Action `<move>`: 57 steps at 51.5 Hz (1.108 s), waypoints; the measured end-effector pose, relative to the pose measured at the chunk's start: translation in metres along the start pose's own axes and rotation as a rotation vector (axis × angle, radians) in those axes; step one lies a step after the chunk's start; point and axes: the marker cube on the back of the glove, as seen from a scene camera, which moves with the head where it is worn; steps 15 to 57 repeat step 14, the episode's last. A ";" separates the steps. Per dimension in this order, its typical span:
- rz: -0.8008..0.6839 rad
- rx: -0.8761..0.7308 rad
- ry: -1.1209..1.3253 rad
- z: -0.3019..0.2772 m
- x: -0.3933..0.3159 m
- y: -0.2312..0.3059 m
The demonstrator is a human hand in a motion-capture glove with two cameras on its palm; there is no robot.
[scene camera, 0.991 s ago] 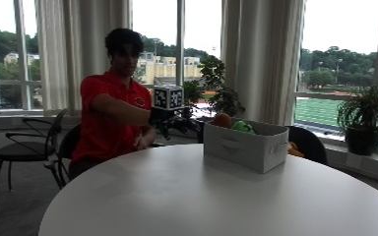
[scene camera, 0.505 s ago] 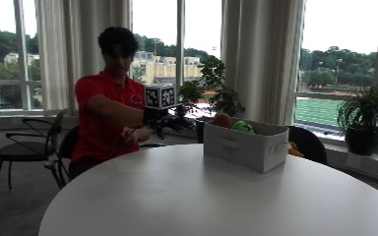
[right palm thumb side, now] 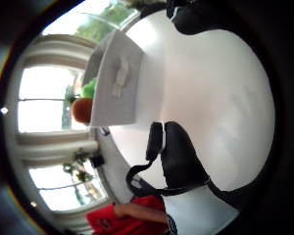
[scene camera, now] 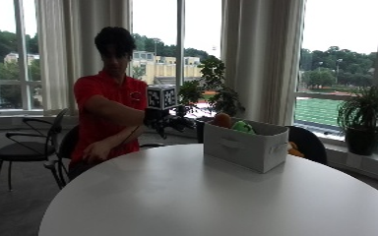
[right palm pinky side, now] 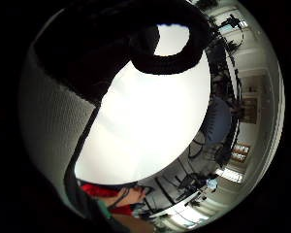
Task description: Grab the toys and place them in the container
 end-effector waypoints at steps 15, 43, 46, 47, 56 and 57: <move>0.020 0.010 0.005 -0.008 0.014 0.003; 0.020 0.010 0.005 -0.008 0.014 0.003; 0.020 0.010 0.005 -0.008 0.014 0.003; 0.020 0.010 0.005 -0.008 0.014 0.003; 0.020 0.010 0.005 -0.008 0.014 0.003; 0.020 0.010 0.005 -0.008 0.014 0.003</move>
